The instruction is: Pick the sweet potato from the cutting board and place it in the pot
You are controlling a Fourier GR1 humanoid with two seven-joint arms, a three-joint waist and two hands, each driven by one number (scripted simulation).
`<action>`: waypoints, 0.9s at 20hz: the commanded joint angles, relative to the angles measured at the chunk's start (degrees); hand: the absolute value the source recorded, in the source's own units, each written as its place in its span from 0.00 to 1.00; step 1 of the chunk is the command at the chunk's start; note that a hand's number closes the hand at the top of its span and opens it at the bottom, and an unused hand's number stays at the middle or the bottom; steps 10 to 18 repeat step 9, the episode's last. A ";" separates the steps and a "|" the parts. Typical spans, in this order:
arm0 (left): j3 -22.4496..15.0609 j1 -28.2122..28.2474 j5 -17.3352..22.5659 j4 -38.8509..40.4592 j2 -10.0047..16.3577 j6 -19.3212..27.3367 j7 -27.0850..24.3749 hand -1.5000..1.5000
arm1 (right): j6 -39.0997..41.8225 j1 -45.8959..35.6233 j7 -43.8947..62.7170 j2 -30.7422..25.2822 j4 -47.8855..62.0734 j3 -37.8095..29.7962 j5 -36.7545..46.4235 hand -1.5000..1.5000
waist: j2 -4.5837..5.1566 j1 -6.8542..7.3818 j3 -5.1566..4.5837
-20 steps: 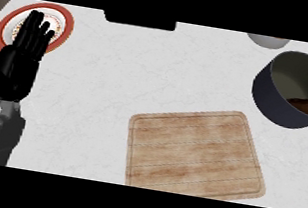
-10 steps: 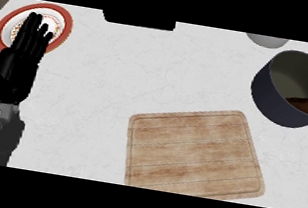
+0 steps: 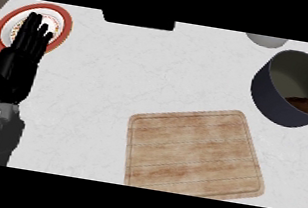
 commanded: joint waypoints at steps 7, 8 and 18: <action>0.42 -1.64 -0.51 2.73 -0.71 -0.74 -1.59 0.50 | 10.90 9.51 -7.13 -2.03 3.81 -10.64 -13.06 0.00 | 0.10 0.13 0.00; 1.61 -0.37 0.08 3.14 0.10 -1.80 -2.66 0.50 | 10.05 10.06 -6.48 -0.09 0.76 -10.36 -12.41 0.00 | 0.11 0.23 -0.01; 0.75 -1.46 -0.22 0.45 -0.38 -0.61 0.40 0.50 | 10.37 9.80 -6.81 -1.88 2.40 -10.89 -12.12 0.00 | 0.09 0.31 0.00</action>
